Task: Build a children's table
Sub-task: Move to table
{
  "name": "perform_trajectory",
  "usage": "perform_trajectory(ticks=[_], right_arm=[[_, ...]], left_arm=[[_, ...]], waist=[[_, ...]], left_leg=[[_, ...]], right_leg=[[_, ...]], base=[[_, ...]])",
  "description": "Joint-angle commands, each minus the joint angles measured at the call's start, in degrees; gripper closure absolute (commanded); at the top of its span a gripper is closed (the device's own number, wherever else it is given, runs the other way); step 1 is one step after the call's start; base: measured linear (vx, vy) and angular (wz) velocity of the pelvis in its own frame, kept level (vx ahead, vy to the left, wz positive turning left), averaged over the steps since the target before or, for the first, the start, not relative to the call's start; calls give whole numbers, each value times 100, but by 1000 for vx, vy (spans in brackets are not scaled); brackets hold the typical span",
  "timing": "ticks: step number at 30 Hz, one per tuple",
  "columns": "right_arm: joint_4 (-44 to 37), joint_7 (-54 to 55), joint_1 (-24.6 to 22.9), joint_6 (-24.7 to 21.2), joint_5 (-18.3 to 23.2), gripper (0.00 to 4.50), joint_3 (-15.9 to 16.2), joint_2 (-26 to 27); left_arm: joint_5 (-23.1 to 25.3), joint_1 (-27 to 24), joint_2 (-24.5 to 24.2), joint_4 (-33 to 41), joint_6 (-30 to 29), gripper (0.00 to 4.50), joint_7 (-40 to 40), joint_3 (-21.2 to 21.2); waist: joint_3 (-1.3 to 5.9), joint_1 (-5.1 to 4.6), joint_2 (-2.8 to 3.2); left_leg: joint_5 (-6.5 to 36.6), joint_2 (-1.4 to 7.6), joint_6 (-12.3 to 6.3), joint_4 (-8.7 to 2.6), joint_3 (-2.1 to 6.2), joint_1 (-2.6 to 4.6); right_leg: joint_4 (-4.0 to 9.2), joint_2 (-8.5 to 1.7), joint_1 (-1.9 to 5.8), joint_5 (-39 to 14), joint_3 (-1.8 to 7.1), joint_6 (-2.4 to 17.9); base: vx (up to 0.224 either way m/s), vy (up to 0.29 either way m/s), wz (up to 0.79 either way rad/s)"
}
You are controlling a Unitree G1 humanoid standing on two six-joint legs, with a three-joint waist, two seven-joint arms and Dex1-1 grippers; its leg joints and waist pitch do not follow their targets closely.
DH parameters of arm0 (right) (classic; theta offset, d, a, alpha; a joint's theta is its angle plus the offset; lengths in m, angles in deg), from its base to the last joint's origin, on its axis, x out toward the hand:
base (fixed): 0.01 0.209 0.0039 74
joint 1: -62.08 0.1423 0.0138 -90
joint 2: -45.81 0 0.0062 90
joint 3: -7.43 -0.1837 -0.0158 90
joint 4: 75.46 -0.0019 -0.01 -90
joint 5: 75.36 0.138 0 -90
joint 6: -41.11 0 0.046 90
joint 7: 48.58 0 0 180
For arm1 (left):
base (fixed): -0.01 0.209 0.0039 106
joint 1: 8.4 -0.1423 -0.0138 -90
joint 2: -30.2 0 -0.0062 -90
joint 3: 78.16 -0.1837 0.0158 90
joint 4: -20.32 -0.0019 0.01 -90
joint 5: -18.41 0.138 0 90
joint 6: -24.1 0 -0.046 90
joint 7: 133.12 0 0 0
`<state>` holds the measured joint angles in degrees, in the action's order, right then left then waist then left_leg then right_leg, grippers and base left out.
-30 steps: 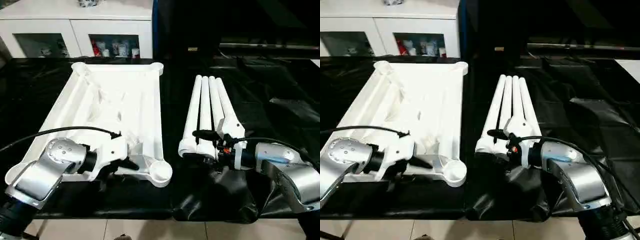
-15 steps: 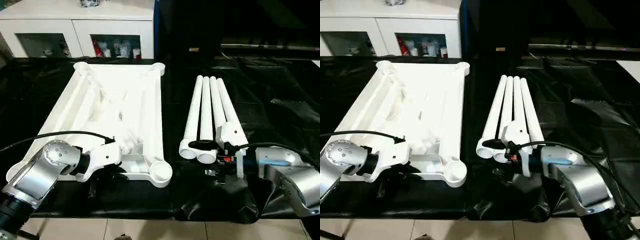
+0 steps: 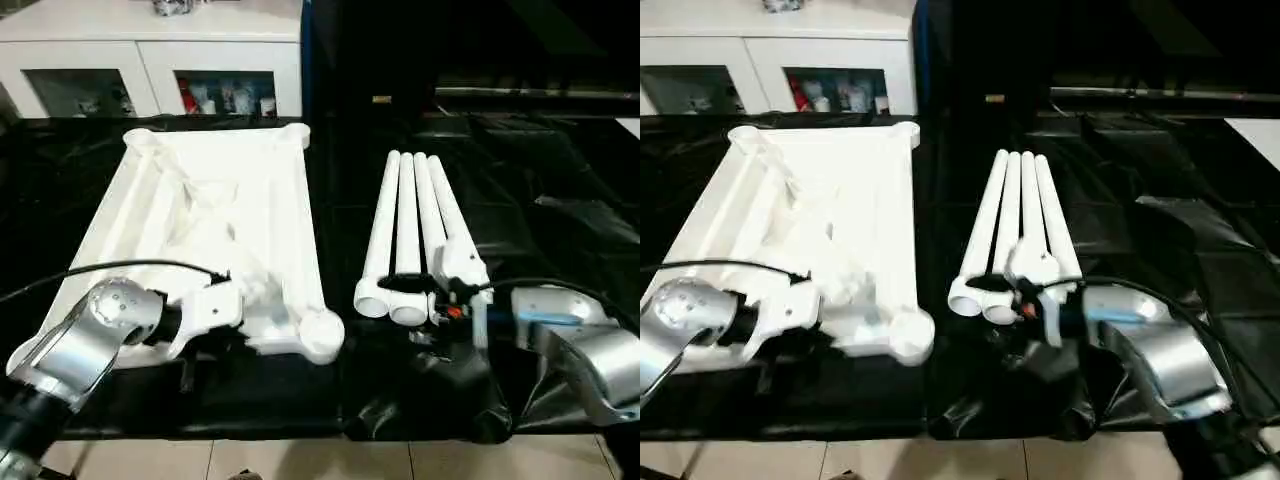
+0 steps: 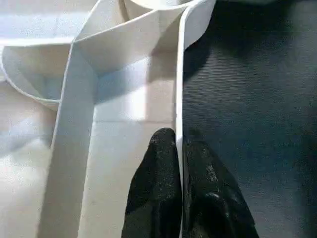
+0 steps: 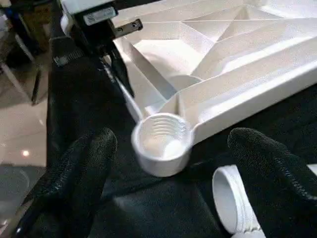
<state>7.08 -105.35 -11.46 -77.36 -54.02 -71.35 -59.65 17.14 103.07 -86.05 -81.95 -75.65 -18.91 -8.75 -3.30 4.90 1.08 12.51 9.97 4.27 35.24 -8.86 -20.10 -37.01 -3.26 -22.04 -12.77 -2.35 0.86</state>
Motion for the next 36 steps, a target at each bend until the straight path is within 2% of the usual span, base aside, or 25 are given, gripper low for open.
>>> perform_trajectory(ticks=[1, 3, 4, 5, 7, 11, 16, 17, 19, 21, 22, 23, 24, 26, 27, 30, 31, 32, 33, 34, 36], right_arm=[[98, 83, 110, 55, -112, 50, 2, 3], [138, 95, 166, 71, -127, 50, 20, 30], [138, 95, 166, 71, -127, 50, 20, 30], [187, 90, 213, 80, -131, 50, 24, 42], [222, 94, 243, 99, -152, 50, 27, 53], [301, 137, 292, 185, -233, 50, 17, 91], [357, 194, 348, 226, -296, 50, 18, 123], [348, 285, 366, 177, -309, 50, -11, 148], [344, 324, 374, 146, -306, 50, -25, 160], [373, 661, 458, -217, -336, 50, -115, 230], [372, 764, 507, -368, -302, 50, -165, 273], [373, 803, 529, -417, -288, 50, -185, 295], [374, 938, 616, -620, -242, 50, -246, 364], [377, 1000, 659, -709, -233, 50, -270, 395], [392, 1072, 729, -780, -194, 50, -318, 468], [719, 1656, 1175, -1150, -279, 50, -478, 791], [871, 1848, 1349, -1369, -304, 50, -521, 878], [1133, 2106, 1601, -1572, -311, 50, -616, 1028], [1338, 2290, 1775, -1663, -324, 21, -693, 1151], [1610, 2549, 1977, -1776, -316, 21, -822, 1321], [2137, 3034, 2341, -1928, -416, 9, -972, 1571]], left_arm=[[282, 147, -106, -375, 209, 446, 403, 278], [426, 254, -142, -662, 509, 446, 557, 274], [426, 254, -142, -662, 509, 446, 557, 274], [499, 346, -171, -918, 866, 446, 626, 274], [520, 395, -204, -1052, 1058, 446, 619, 273], [532, 512, -216, -1328, 1455, 446, 647, 326], [433, 566, -176, -1402, 1708, 446, 543, 396], [425, 549, -186, -1352, 1620, 446, 531, 416], [429, 551, -187, -1345, 1546, 402, 538, 423], [95, 651, -182, -1281, 904, 402, 205, 541], [-2, 670, -190, -1228, 853, 402, 149, 597], [-26, 682, -192, -1225, 886, 370, 147, 617], [-135, 696, -205, -1160, 888, 363, 110, 691], [-193, 703, -209, -1136, 875, 360, 85, 724], [-257, 683, -239, -1043, 864, 328, 77, 778], [-553, 504, -400, -452, 437, 316, 36, 1029], [-648, 446, -448, -284, 292, 311, 6, 1114], [-750, 385, -487, -84, 109, 299, 39, 1247], [-813, 357, -508, 49, -37, 273, 40, 1325], [-847, 343, -518, 134, -133, 273, 41, 1371], [-974, 339, -433, 519, -384, 260, 159, 1457]], waist=[[318, 34, -15], [332, 30, -42], [338, 40, -26], [349, 38, -27], [364, 48, -16], [377, 68, -21], [360, 66, -12], [361, 65, -8], [362, 65, -10], [362, 57, -10], [356, 50, -9], [356, 62, 3], [354, 56, -9], [359, 59, -5], [364, 54, 12], [372, 18, 3], [372, 13, 19], [370, -2, -14], [356, 8, -7], [360, 11, -6], [359, 12, -53]], left_leg=[[870, 267, -52, -487, 85, -33], [755, 257, -76, -473, 79, -37], [707, 254, -88, -466, 81, -35], [614, 253, -115, -455, 78, -42], [510, 257, -140, -448, 75, -33], [425, 267, -160, -439, 66, -33], [610, 283, -70, -459, 68, -29], [597, 279, -60, -455, 66, -27], [558, 278, -52, -452, 64, -24], [511, 268, -10, -456, 62, -22], [510, 263, 9, -458, 60, -17], [565, 264, 35, -457, 59, -9], [592, 259, 45, -461, 62, -17], [549, 264, 59, -458, 66, -14], [545, 266, 74, -457, 64, -9], [445, 258, 141, -462, 66, -21], [426, 253, 171, -459, 67, -10], [435, 242, 196, -454, 52, -2], [471, 230, 205, -454, 41, -10], [480, 233, 222, -451, 35, 2], [454, 235, 255, -469, 31, 0]], right_leg=[[524, -468, 251, -1269, 296, 1096], [509, -458, 247, -1058, 294, 1094], [499, -461, 246, -985, 293, 1106], [486, -457, 252, -792, 290, 1131], [457, -458, 254, -550, 291, 1161], [411, -466, 251, -123, 285, 1276], [425, -482, 254, -329, 288, 1287], [424, -479, 252, -313, 290, 1287], [418, -477, 250, -260, 293, 1292], [407, -470, 250, -243, 287, 1322], [406, -469, 249, -260, 292, 1334], [419, -474, 239, -344, 289, 1354], [420, -468, 258, -352, 290, 1353], [404, -468, 254, -246, 289, 1360], [395, -467, 253, -172, 290, 1371], [358, -468, 261, -28, 284, 1431], [353, -463, 248, -34, 281, 1451], [364, -450, 239, -74, 282, 1474], [382, -442, 237, -190, 285, 1443], [372, -447, 224, -211, 288, 1437], [385, -445, 235, -295, 289, 1392]], base=[[0, 0, 0], [0, 0, 0], [0, 0, 0], [0, 0, 0], [0, 0, 0], [0, 0, 0], [0, 0, 0], [0, 0, 0], [0, 0, 0], [0, 0, 0], [0, 0, 0], [0, 0, 0], [0, 0, 0], [0, 0, 0], [0, 0, 0], [0, 0, 0], [0, 0, 0], [0, 0, 0], [0, 0, 0], [0, 0, 0], [0, 0, 0]])
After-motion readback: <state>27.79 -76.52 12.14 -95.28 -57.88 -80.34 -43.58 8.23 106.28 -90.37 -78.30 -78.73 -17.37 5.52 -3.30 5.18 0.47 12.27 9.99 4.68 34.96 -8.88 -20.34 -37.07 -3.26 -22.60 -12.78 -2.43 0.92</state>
